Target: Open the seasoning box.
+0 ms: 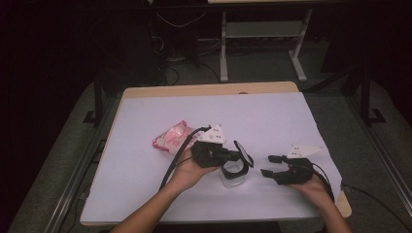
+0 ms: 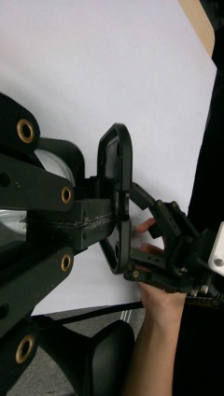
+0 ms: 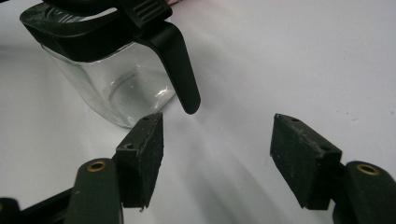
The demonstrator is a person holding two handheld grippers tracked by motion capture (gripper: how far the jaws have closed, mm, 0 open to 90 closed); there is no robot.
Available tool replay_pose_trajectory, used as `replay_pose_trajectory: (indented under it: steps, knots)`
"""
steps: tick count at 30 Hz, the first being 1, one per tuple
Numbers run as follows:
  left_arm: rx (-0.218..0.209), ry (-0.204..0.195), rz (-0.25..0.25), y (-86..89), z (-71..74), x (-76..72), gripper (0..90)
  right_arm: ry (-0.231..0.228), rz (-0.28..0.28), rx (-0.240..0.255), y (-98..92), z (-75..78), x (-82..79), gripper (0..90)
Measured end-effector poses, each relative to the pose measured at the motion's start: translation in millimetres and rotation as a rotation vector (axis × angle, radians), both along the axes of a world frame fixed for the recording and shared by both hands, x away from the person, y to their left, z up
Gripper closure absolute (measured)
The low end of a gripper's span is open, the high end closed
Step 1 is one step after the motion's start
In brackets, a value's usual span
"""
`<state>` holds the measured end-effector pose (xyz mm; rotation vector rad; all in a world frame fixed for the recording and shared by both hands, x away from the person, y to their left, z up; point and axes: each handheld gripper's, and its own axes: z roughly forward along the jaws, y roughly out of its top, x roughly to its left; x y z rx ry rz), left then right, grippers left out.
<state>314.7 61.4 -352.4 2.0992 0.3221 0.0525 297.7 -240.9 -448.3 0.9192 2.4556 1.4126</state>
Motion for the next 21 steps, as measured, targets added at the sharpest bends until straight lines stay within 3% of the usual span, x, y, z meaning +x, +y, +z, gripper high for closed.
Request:
replay_pose_trajectory:
  steps: [21]
  knots:
    - [-0.001,0.012,-0.029,-35.3,8.7,18.5,89.9,-0.004,0.004,0.006,-0.6,0.3,-0.1,34.3]
